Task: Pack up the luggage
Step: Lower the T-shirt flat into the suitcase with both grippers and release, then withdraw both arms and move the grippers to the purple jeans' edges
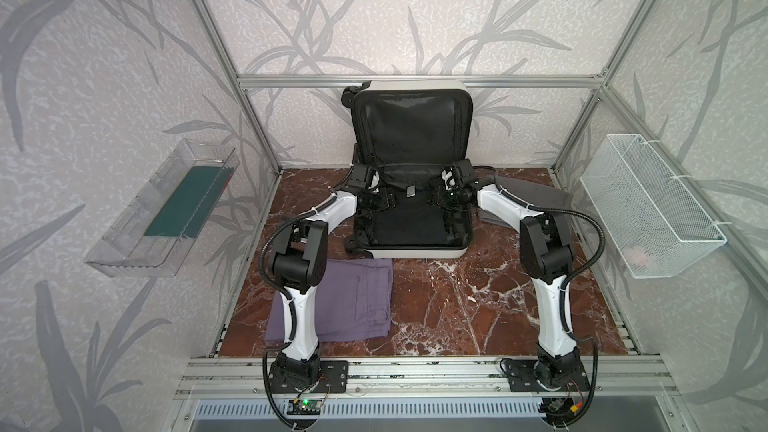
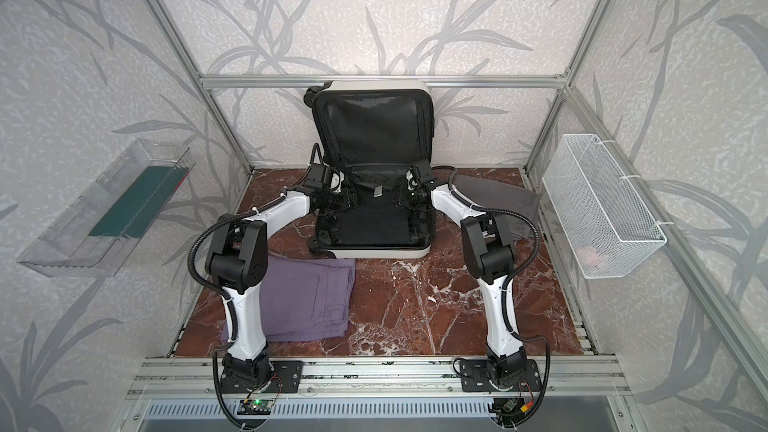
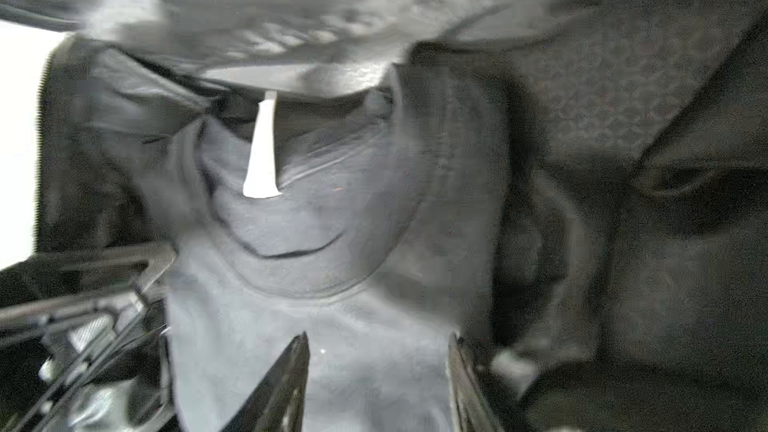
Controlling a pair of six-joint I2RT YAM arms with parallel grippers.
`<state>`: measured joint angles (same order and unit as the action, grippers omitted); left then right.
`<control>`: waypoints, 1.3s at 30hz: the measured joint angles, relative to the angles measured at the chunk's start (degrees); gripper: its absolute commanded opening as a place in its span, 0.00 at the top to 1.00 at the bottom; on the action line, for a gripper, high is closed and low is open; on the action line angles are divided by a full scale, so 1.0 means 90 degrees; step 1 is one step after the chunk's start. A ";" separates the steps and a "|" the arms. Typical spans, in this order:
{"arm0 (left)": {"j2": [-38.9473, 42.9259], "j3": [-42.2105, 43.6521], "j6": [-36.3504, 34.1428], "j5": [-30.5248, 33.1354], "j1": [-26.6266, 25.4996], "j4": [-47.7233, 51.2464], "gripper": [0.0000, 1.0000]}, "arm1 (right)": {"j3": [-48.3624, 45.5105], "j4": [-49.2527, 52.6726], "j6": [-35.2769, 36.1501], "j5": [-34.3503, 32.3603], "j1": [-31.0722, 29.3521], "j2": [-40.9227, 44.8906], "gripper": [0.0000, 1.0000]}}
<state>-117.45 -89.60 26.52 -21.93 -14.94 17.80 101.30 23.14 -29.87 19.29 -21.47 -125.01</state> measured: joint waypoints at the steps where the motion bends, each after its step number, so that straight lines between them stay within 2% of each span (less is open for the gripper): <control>1: 0.0000 -0.0141 -0.0017 0.0002 0.0000 0.0100 0.19 | -0.0024 0.0007 0.0019 0.0019 0.0000 0.0112 0.41; 8: 0.0444 -0.0551 -0.0168 0.0131 0.0000 0.0495 0.18 | -0.0692 -0.0015 0.0151 0.0107 -0.0036 0.1532 0.25; 11: 0.0835 -0.0466 -0.0175 0.0219 0.0000 0.0590 0.17 | -0.1156 -0.0117 0.0155 0.0155 -0.0095 0.2120 0.24; 14: 0.1462 0.0022 -0.0165 0.0306 0.0000 0.0563 0.16 | -0.1685 -0.0270 0.0153 0.0192 -0.0284 0.2584 0.24; 17: 0.2193 0.0818 -0.0092 0.0345 0.0000 0.0418 0.15 | -0.2399 -0.0505 0.0107 0.0185 -0.0702 0.3053 0.24; 22: 0.3334 0.2268 0.0124 0.0437 0.0000 0.0255 0.13 | -0.3670 -0.0695 0.0056 -0.0066 -0.1804 0.3925 0.23; 27: 0.4432 0.3077 0.0338 0.0532 0.0027 0.0335 0.08 | -0.4811 -0.0935 -0.0175 -0.0452 -0.3031 0.4697 0.23; 33: 0.5926 0.3657 0.0571 0.0673 0.0068 0.0398 0.05 | -0.5673 -0.1576 -0.0806 -0.0784 -0.3876 0.4396 0.22; 39: 0.6715 0.4498 0.0682 0.0935 0.0131 0.0566 0.04 | -0.6220 -0.2591 -0.1530 -0.0920 -0.4369 0.3808 0.21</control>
<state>-57.01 -49.12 32.67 -13.52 -13.76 22.90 45.32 -0.19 -43.64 11.00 -60.80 -90.74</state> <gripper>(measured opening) 0.953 0.785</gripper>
